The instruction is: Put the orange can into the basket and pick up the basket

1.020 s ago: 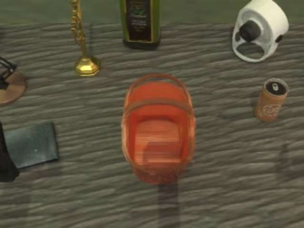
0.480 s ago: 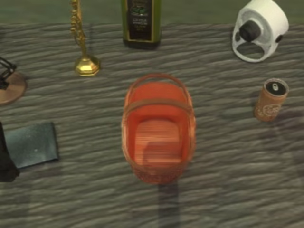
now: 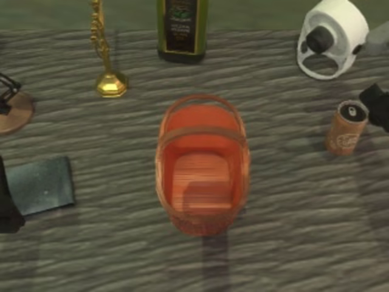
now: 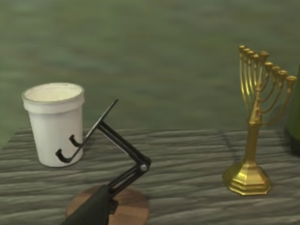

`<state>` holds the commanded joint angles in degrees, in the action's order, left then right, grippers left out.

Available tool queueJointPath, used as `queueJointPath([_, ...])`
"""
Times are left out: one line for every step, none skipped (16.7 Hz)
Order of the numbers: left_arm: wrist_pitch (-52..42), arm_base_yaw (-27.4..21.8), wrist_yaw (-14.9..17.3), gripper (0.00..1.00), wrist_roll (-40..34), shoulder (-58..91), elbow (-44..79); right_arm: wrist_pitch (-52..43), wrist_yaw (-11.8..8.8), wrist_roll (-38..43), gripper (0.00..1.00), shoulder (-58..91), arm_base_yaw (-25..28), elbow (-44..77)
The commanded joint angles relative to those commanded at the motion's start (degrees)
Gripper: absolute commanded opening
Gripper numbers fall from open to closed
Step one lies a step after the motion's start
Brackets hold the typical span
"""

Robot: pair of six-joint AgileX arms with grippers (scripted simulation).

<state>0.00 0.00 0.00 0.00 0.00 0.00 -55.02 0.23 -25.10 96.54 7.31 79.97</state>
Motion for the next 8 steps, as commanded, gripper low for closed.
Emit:
queueJointPath([0.0, 0.0, 0.0, 1.0, 0.0, 0.0, 0.0, -2.9, 0.0, -1.4, 1.0, 5.6, 0.3, 4.8])
queueJointPath([0.0, 0.0, 0.0, 1.0, 0.0, 0.0, 0.0, -5.4, 0.1, -2.6, 1.0, 10.8, 0.7, 9.3])
queueJointPath([0.0, 0.0, 0.0, 1.0, 0.0, 0.0, 0.0, -7.8, 0.1, -3.7, 1.0, 15.5, 1.0, 13.6])
queueJointPath([0.0, 0.0, 0.0, 1.0, 0.0, 0.0, 0.0, -9.8, 0.1, -4.8, 1.0, 19.8, 1.2, 17.5])
queueJointPath([0.0, 0.0, 0.0, 1.0, 0.0, 0.0, 0.0, -11.5, 0.1, -5.7, 1.0, 23.5, 1.5, 21.1])
queueJointPath([0.0, 0.0, 0.0, 1.0, 0.0, 0.0, 0.0, -12.9, 0.1, -6.5, 1.0, 26.6, 1.7, 24.2])
queueJointPath([0.0, 0.0, 0.0, 1.0, 0.0, 0.0, 0.0, -14.1, 0.1, -7.1, 1.0, 29.2, 1.9, 26.7])
queueJointPath([0.0, 0.0, 0.0, 1.0, 0.0, 0.0, 0.0, -15.0, 0.0, -7.6, 1.0, 31.1, 2.0, 28.7])
